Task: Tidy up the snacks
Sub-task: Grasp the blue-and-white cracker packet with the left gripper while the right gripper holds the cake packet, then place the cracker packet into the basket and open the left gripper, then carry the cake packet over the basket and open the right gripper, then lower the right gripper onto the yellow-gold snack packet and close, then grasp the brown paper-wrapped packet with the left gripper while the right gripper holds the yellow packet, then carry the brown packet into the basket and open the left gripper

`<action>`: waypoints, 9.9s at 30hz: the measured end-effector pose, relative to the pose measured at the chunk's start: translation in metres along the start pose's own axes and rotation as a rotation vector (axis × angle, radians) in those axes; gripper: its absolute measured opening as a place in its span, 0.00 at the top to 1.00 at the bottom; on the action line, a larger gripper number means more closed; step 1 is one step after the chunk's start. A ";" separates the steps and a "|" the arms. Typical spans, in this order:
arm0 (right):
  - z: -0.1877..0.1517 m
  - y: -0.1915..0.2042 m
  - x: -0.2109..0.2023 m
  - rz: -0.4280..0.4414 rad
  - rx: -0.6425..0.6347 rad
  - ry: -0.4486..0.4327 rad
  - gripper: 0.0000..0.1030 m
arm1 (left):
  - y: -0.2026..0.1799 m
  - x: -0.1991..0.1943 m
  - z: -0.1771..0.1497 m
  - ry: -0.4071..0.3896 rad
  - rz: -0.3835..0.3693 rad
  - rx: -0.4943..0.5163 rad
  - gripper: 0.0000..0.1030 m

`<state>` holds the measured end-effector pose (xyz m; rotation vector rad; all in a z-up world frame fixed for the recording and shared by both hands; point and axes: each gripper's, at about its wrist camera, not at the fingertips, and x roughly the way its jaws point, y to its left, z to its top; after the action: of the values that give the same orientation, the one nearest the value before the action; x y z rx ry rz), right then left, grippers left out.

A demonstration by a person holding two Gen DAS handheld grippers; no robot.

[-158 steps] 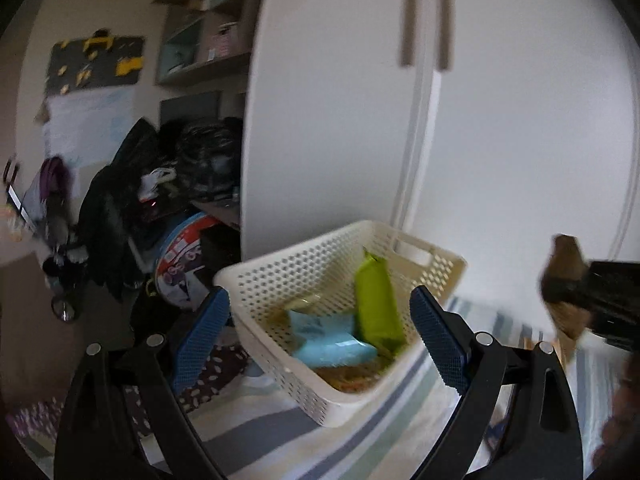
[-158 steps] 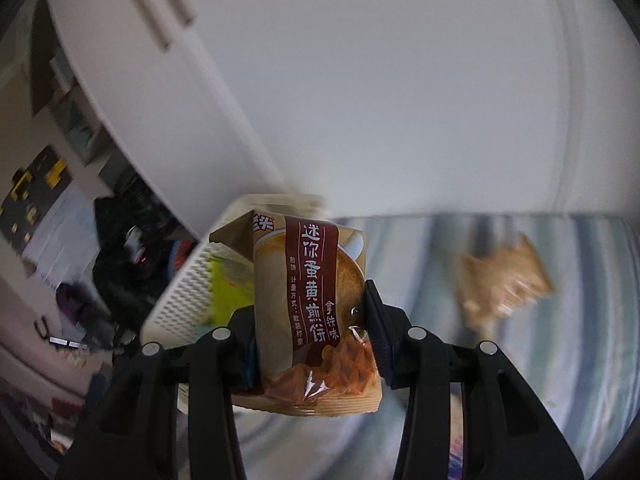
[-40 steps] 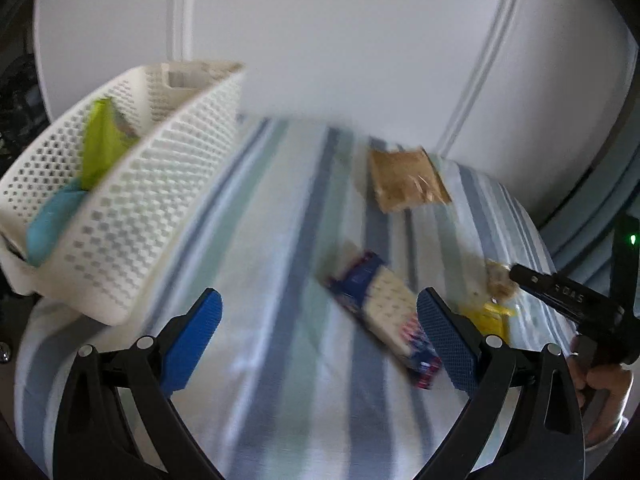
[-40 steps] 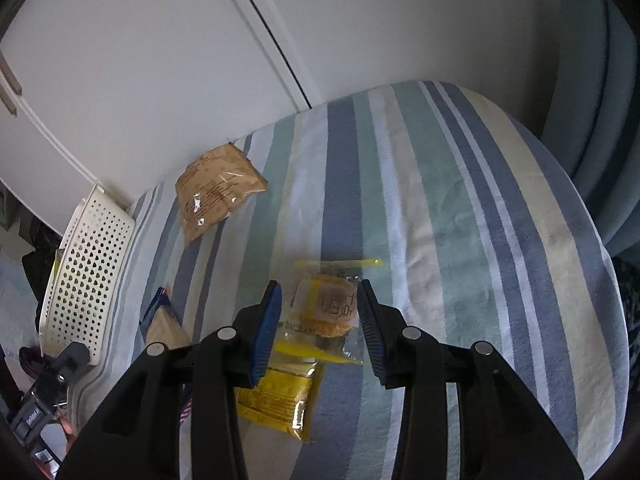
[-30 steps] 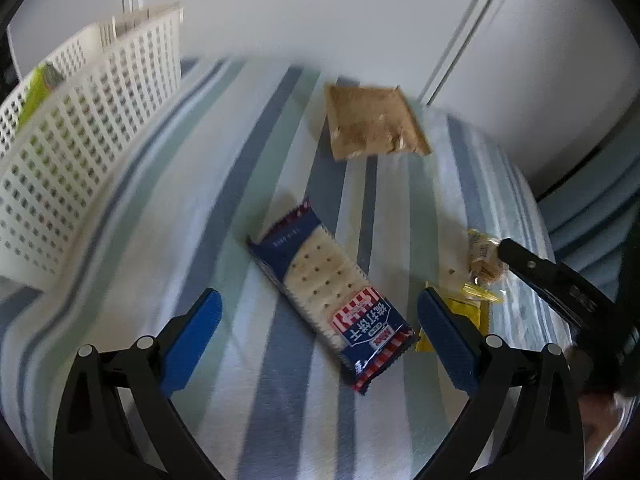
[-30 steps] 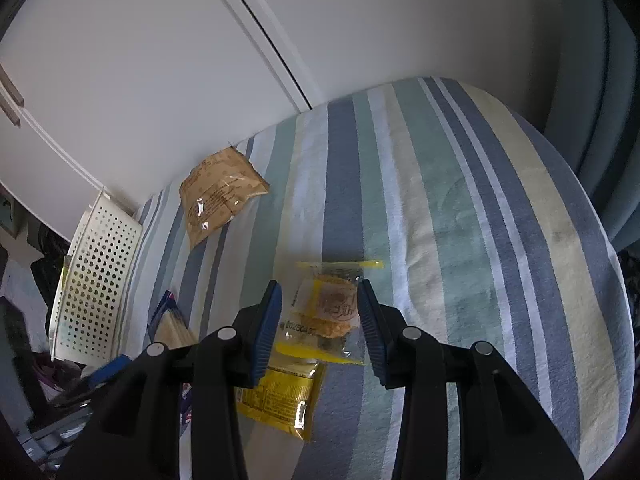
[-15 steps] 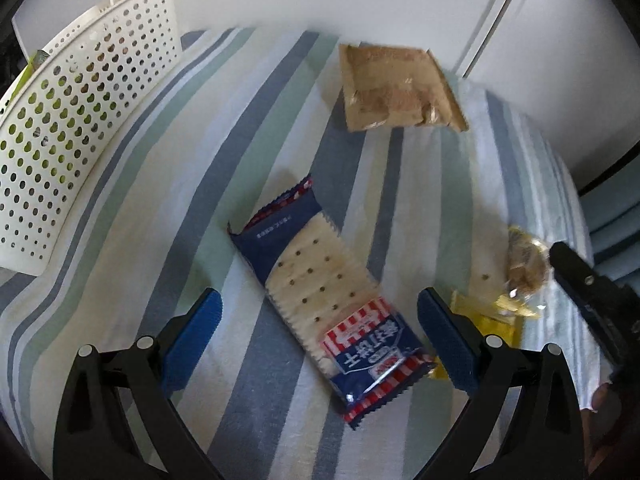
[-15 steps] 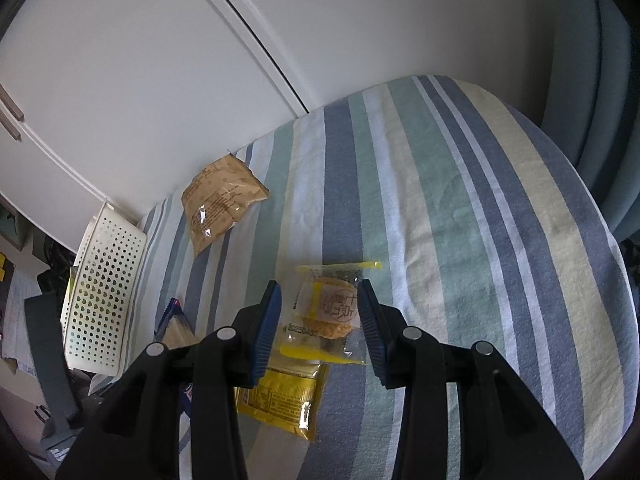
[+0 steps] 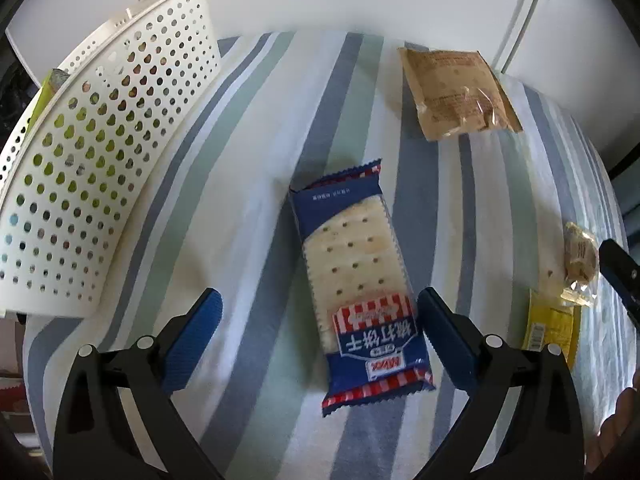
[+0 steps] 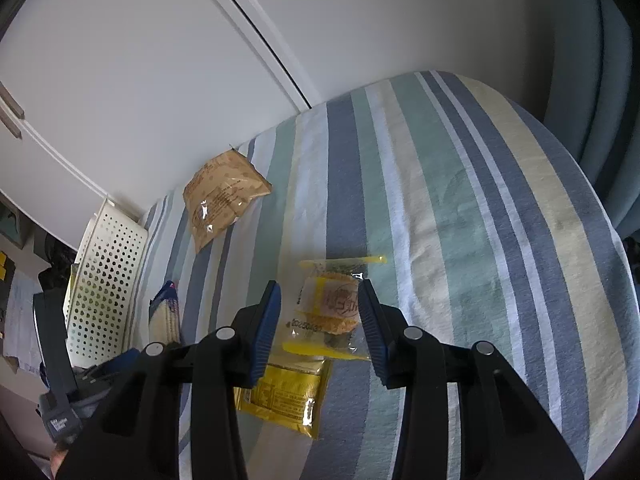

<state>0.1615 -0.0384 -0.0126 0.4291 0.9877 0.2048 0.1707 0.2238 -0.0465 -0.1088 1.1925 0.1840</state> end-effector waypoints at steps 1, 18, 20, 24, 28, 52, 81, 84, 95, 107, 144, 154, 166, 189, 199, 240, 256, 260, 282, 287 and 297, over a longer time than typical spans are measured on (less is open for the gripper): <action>0.000 0.000 0.000 0.001 0.001 0.000 0.60 | 0.001 0.002 0.002 0.002 -0.016 0.005 0.15; 0.006 -0.020 0.000 0.032 0.101 0.000 0.47 | 0.018 -0.028 -0.004 -0.131 -0.123 -0.041 0.57; 0.007 -0.022 -0.001 0.030 0.112 -0.002 0.47 | 0.023 -0.035 -0.006 -0.150 -0.136 -0.050 0.57; 0.006 -0.021 0.000 0.018 0.108 -0.003 0.43 | 0.031 -0.053 -0.020 -0.167 -0.161 -0.055 0.57; 0.005 -0.014 0.002 0.016 0.078 0.004 0.43 | 0.040 -0.060 -0.023 -0.167 -0.197 -0.075 0.57; 0.008 0.010 0.024 -0.069 0.006 0.068 0.42 | 0.129 -0.150 -0.011 -0.391 -0.198 -0.141 0.57; 0.001 0.043 0.018 -0.249 -0.106 0.018 0.62 | 0.281 -0.127 -0.017 -0.483 -0.094 -0.410 0.08; -0.001 0.056 0.011 -0.227 -0.112 0.004 0.62 | 0.284 -0.130 -0.031 -0.509 -0.089 -0.433 0.08; -0.016 0.202 -0.007 -0.021 -0.321 -0.025 0.62 | 0.298 -0.144 -0.056 -0.609 0.041 -0.515 0.05; -0.024 0.366 0.036 0.108 -0.516 0.002 0.62 | 0.303 -0.153 -0.064 -0.657 0.055 -0.519 0.05; -0.010 0.264 0.033 -0.031 -0.432 0.054 0.32 | 0.282 -0.158 -0.064 -0.684 0.018 -0.443 0.04; -0.024 0.147 -0.001 -0.151 -0.329 0.106 0.32 | 0.270 -0.152 -0.062 -0.666 0.029 -0.392 0.04; -0.056 0.092 -0.014 -0.265 -0.497 0.187 0.32 | 0.253 -0.147 -0.060 -0.655 0.041 -0.315 0.04; -0.049 0.095 0.038 -0.214 -0.680 0.276 0.49 | 0.213 -0.132 -0.054 -0.619 0.104 -0.172 0.04; -0.037 0.073 0.032 -0.166 -0.473 0.196 0.55 | 0.162 -0.150 -0.045 -0.627 0.094 -0.039 0.04; -0.016 0.013 0.007 -0.051 -0.120 0.081 0.55 | -0.098 0.015 0.099 -0.260 -0.059 0.578 0.04; -0.017 0.011 0.011 -0.043 -0.118 0.090 0.55 | -0.124 0.037 0.110 -0.167 -0.137 0.557 0.29; -0.017 0.011 0.011 -0.037 -0.115 0.090 0.55 | -0.114 0.039 0.112 -0.136 -0.214 0.472 0.45; -0.018 0.001 0.003 -0.015 -0.090 0.076 0.55 | -0.041 -0.074 0.081 -0.295 -0.276 0.373 0.55; -0.018 0.001 0.004 -0.016 -0.091 0.076 0.55 | -0.018 -0.093 0.080 -0.306 -0.267 0.345 0.55; -0.017 0.000 0.004 -0.001 -0.091 0.086 0.55 | -0.044 -0.049 0.064 -0.258 -0.189 0.432 0.23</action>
<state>0.1498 -0.0327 -0.0241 0.3382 1.0586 0.2680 0.2206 0.1881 0.0216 0.1764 0.9356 -0.2215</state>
